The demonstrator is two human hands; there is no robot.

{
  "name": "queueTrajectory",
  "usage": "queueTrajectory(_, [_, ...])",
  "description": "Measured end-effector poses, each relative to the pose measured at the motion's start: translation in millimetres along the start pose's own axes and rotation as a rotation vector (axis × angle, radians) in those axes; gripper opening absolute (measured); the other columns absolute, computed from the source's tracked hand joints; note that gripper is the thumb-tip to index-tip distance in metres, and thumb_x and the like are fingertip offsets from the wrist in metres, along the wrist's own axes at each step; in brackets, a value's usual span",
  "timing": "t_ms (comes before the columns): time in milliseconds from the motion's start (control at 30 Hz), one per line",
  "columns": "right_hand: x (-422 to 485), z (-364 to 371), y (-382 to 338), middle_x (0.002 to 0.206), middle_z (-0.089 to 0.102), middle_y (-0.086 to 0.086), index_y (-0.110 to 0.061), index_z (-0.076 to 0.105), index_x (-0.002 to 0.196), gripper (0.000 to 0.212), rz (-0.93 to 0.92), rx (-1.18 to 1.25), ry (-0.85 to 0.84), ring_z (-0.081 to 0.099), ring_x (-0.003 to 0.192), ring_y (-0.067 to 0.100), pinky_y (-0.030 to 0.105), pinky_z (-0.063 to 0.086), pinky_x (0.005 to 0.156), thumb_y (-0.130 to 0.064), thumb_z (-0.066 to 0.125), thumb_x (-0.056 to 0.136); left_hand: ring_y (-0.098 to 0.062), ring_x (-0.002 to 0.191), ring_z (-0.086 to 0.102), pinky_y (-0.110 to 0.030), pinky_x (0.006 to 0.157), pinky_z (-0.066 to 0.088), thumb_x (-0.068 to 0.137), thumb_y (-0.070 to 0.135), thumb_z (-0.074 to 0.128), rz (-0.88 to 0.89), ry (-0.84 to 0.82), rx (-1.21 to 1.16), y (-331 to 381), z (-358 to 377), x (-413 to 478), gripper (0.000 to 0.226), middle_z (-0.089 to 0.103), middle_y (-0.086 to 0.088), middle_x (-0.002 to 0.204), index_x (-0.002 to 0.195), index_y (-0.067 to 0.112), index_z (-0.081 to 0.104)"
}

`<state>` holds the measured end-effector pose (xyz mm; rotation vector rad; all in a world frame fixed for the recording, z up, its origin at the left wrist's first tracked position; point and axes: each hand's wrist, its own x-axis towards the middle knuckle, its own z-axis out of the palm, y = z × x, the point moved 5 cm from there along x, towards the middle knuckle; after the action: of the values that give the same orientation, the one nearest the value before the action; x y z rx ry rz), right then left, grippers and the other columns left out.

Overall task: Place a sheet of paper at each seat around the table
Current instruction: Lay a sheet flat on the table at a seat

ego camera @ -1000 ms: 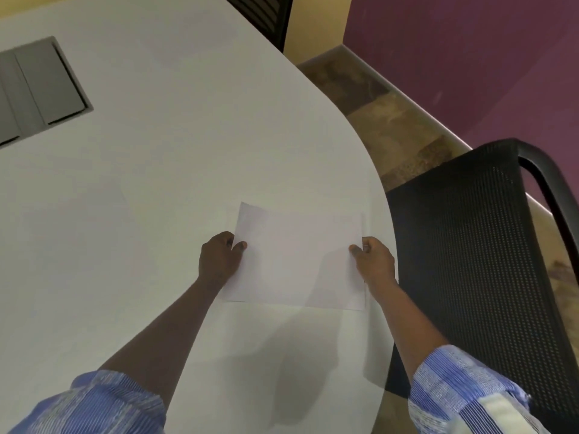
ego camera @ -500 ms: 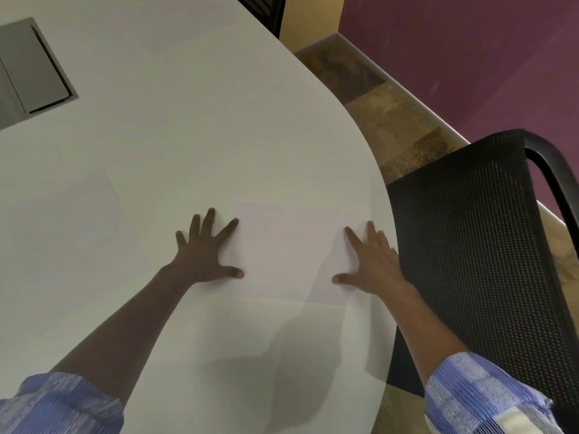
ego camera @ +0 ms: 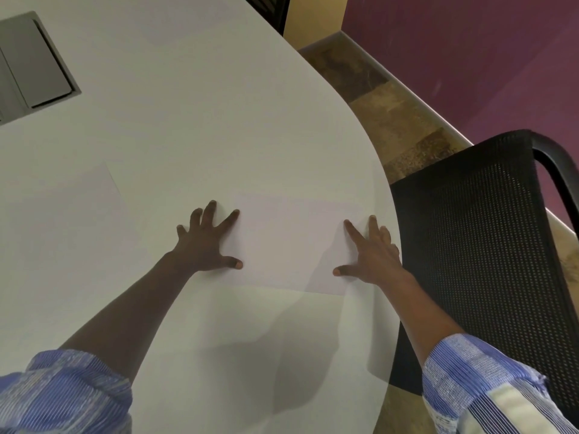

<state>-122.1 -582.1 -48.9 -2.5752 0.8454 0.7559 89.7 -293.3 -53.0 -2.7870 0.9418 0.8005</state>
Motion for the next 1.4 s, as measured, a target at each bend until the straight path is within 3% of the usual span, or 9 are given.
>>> queueTrajectory(267, [4, -22, -18, 0.169, -0.007, 0.009, -0.035, 0.006, 0.159, 0.110, -0.020, 0.249, 0.117, 0.005, 0.153, 0.039, 0.057, 0.023, 0.118, -0.071, 0.068, 0.077, -0.033, 0.151, 0.011, -0.057, 0.114, 0.029, 0.075, 0.072, 0.067, -0.022, 0.193, -0.223, -12, -21, -17, 0.112, 0.008, -0.013, 0.167, 0.160, 0.038, 0.003])
queueTrajectory(433, [-3, -30, -117, 0.168, 0.010, 0.009, -0.025, 0.028, 0.157, 0.086, -0.202, 0.366, 0.244, 0.017, 0.152, 0.032, 0.048, 0.026, 0.120, -0.055, 0.068, 0.087, -0.034, 0.152, 0.018, -0.050, 0.119, 0.027, 0.085, 0.058, 0.069, -0.288, 0.439, -0.496, -53, -19, -62, 0.098, 0.023, -0.019, 0.164, 0.160, 0.018, 0.020])
queueTrajectory(567, [-30, -10, -235, 0.168, 0.015, 0.008, -0.019, 0.037, 0.154, 0.076, -0.503, 0.352, 0.264, 0.024, 0.151, 0.025, 0.039, 0.029, 0.118, -0.048, 0.067, 0.090, -0.042, 0.152, 0.015, -0.054, 0.121, 0.018, 0.088, 0.054, 0.066, -0.553, 0.570, -0.550, -91, 9, -124, 0.096, 0.017, -0.028, 0.163, 0.159, 0.007, 0.022])
queueTrajectory(633, [-48, 10, -293, 0.167, 0.014, 0.013, -0.013, 0.035, 0.154, 0.074, -0.698, 0.288, 0.251, 0.020, 0.153, 0.027, 0.040, 0.025, 0.122, -0.044, 0.064, 0.094, -0.046, 0.152, 0.010, -0.057, 0.121, 0.014, 0.090, 0.064, 0.051, -0.687, 0.571, -0.569, -108, 27, -154, 0.098, 0.010, -0.032, 0.163, 0.159, 0.003, 0.017])
queueTrajectory(767, [-71, 62, -374, 0.168, -0.004, 0.012, -0.013, 0.014, 0.160, 0.073, -0.914, 0.061, 0.207, -0.001, 0.156, 0.029, 0.043, 0.004, 0.126, -0.040, 0.047, 0.102, -0.048, 0.152, 0.007, -0.057, 0.122, 0.012, 0.075, 0.085, -0.009, -0.849, 0.539, -0.606, -137, 61, -194, 0.122, 0.002, -0.035, 0.162, 0.158, -0.002, 0.010])
queueTrajectory(900, [-67, 108, -405, 0.167, -0.014, 0.011, -0.013, 0.001, 0.160, 0.074, -0.928, -0.105, 0.185, -0.013, 0.154, 0.029, 0.048, 0.001, 0.126, -0.043, 0.037, 0.103, -0.048, 0.151, 0.013, -0.055, 0.122, 0.017, 0.083, 0.074, 0.001, -0.880, 0.499, -0.610, -153, 92, -208, 0.106, 0.008, -0.034, 0.162, 0.158, -0.002, 0.013])
queueTrajectory(1067, [-52, 145, -407, 0.167, -0.011, 0.012, -0.010, 0.006, 0.160, 0.077, -0.888, -0.182, 0.182, -0.014, 0.154, 0.029, 0.051, 0.002, 0.125, -0.056, 0.027, 0.102, -0.051, 0.148, 0.022, -0.059, 0.118, 0.024, 0.091, 0.062, 0.021, -0.868, 0.514, -0.596, -154, 107, -202, 0.091, 0.016, -0.036, 0.160, 0.155, -0.002, 0.026])
queueTrajectory(1233, [-48, 155, -401, 0.169, 0.000, 0.011, -0.011, 0.010, 0.160, 0.076, -0.901, -0.149, 0.296, -0.002, 0.156, 0.027, 0.049, 0.005, 0.125, -0.057, 0.027, 0.103, -0.041, 0.154, 0.006, -0.054, 0.124, 0.012, 0.096, 0.062, 0.023, -0.831, 0.542, -0.514, -156, 114, -190, 0.086, 0.003, -0.026, 0.166, 0.160, 0.005, 0.012])
queueTrajectory(1400, [-45, 158, -400, 0.170, 0.000, 0.008, -0.014, 0.008, 0.161, 0.073, -0.905, -0.111, 0.307, 0.000, 0.156, 0.026, 0.049, 0.007, 0.125, -0.054, 0.028, 0.103, -0.041, 0.154, 0.006, -0.054, 0.125, 0.012, 0.097, 0.061, 0.028, -0.823, 0.562, -0.552, -153, 116, -180, 0.086, 0.005, -0.028, 0.165, 0.160, 0.005, 0.011])
